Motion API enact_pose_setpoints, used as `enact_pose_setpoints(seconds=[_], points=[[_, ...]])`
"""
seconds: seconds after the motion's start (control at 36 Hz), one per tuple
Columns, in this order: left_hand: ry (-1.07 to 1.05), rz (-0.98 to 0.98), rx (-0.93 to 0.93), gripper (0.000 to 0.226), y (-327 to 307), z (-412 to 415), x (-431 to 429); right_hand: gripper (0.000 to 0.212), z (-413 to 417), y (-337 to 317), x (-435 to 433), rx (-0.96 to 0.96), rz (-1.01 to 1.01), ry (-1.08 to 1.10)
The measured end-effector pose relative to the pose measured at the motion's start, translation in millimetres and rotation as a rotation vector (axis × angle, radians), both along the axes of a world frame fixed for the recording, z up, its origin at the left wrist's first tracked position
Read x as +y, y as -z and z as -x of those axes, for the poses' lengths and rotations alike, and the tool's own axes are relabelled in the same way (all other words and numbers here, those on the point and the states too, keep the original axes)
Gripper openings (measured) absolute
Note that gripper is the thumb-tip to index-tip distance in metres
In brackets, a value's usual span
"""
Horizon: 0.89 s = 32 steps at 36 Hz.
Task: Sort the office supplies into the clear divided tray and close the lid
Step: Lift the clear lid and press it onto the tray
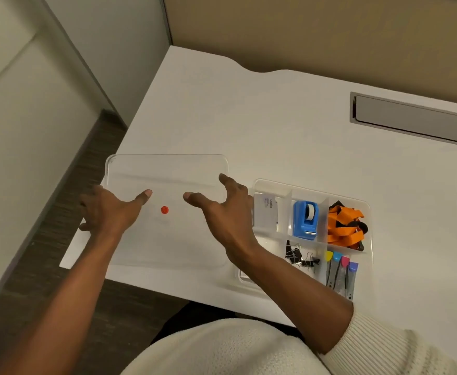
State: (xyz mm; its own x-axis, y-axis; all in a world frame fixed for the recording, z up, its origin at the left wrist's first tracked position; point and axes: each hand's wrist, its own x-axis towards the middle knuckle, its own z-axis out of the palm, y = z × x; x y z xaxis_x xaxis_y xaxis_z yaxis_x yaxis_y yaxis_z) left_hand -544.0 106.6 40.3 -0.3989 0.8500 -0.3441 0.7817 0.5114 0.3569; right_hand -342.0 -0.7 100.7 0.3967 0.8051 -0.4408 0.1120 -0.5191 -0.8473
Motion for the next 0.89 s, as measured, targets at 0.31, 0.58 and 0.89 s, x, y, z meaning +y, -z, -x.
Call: enact_pose_setpoints(seconds=[0.31, 0.58, 0.89], points=[[0.153, -0.142, -0.004, 0.115, -35.1, -65.1, 3.0, 0.104, -50.2, -7.5, -40.9, -0.021, -0.090, 0.094], [0.266, -0.271, 0.115, 0.105, -63.0, -98.5, -5.0, 0.103, -81.2, -2.7, -61.5, -0.138, -0.124, 0.127], [0.474, -0.053, -0.034, 0.105, -36.3, -175.6, -99.3, 0.089, -180.7, 14.4, -119.8, -0.436, 0.008, 0.198]])
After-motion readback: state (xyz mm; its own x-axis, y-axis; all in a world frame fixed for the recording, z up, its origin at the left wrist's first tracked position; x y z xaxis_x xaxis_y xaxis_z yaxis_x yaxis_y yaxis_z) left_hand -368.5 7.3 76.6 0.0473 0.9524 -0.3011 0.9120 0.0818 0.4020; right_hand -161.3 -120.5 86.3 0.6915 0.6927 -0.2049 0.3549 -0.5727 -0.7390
